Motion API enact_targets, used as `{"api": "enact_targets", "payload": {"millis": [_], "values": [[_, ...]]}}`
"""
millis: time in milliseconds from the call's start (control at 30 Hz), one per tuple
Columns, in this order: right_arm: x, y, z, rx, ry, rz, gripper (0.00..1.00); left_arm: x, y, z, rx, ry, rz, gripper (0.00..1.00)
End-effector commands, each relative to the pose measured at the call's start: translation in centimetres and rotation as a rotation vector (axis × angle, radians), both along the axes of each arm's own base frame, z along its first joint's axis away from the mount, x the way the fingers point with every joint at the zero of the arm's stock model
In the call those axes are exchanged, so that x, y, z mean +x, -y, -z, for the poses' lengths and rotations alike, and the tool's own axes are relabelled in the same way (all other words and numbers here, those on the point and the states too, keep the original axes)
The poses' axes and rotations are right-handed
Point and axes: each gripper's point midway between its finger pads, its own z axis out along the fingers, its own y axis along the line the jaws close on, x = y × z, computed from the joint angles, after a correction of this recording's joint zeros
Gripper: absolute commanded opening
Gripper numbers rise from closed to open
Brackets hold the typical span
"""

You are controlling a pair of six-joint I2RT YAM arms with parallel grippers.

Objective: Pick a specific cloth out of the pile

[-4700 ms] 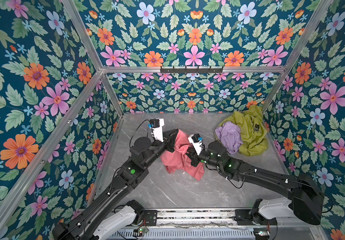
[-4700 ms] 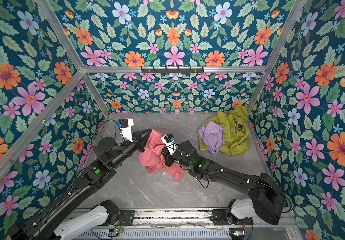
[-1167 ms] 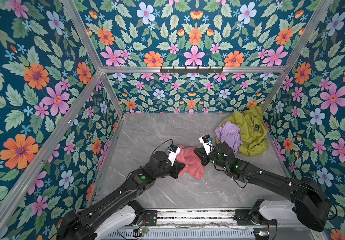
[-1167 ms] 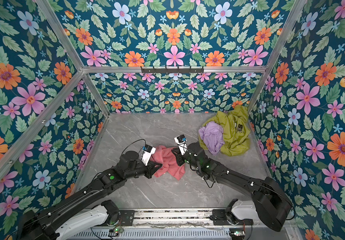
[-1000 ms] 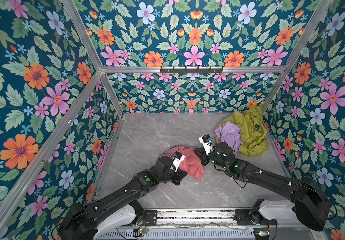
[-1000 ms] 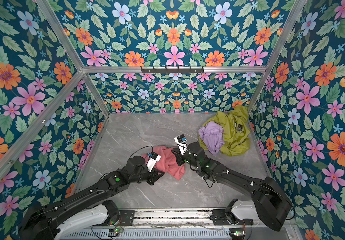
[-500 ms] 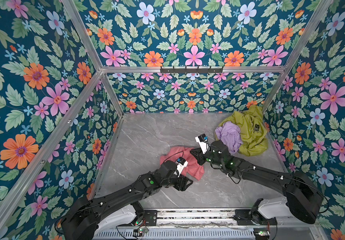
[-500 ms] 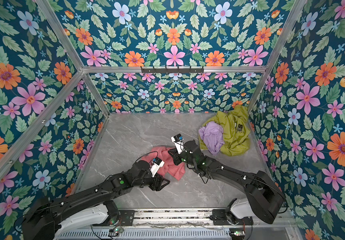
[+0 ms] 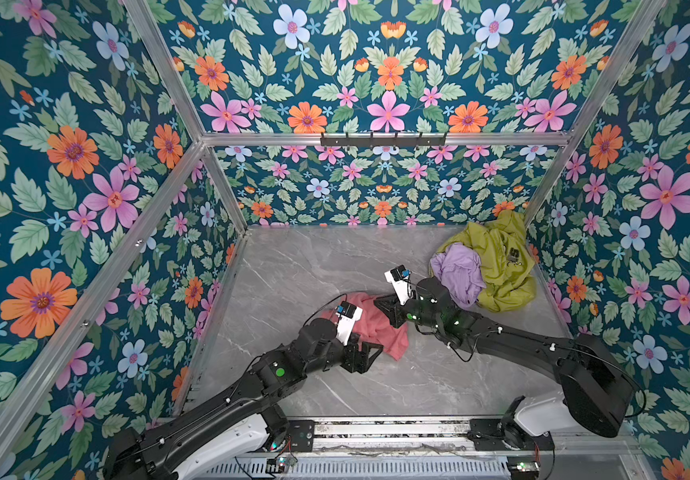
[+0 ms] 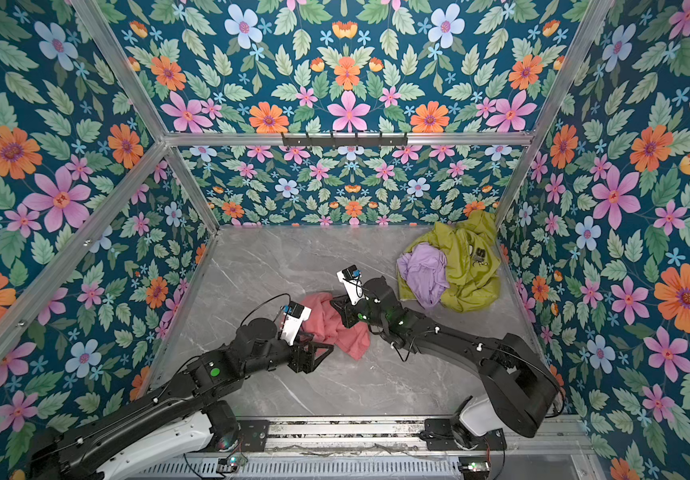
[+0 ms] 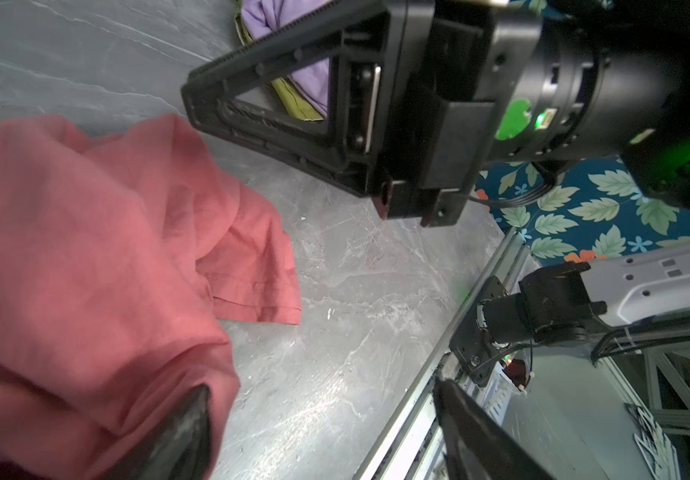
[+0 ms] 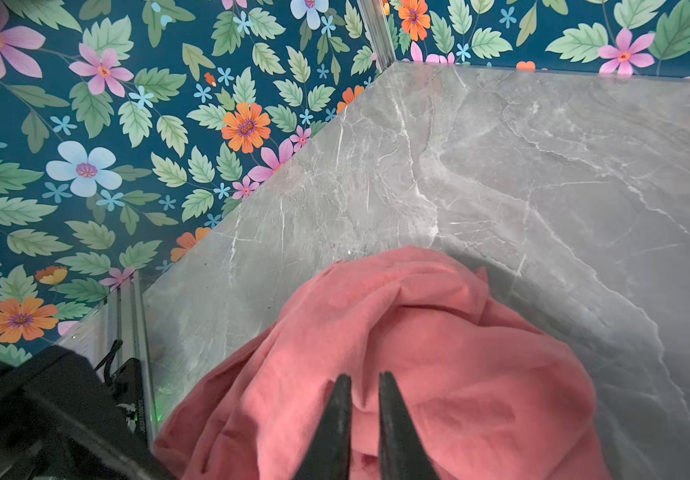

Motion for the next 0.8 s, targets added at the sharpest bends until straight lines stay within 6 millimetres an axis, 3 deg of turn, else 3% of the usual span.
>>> {"api": "enact_targets", "payload": {"millis": [0,100,200,600,767], "values": [[0.1,-0.8,-0.8,0.033,0.008,-0.026,0.16,1.5,-1.8,-0.6,0.024,0.044,-0.119,0.83],[0.2,-1.3,-0.7,0.036,-0.001,-0.039,0.16,2.0,-2.8,-1.9,-0.005,0.078,-0.166,0.82],[0.4,-1.8,-0.9,0.047,-0.008,-0.052,0.16,1.4,-2.4,-3.1,-0.055,0.086,-0.131,0.83],[0.8,-5.9,-2.2,0.120,-0.031,-0.138,0.16,1.2,-2.8,-3.4,-0.055,0.087,-0.135,0.84],[0.8,-7.8,0.6,0.092,-0.084,-0.183,0.16,1.1,-2.7,-2.6,-0.042,0.071,-0.122,0.84]]}}
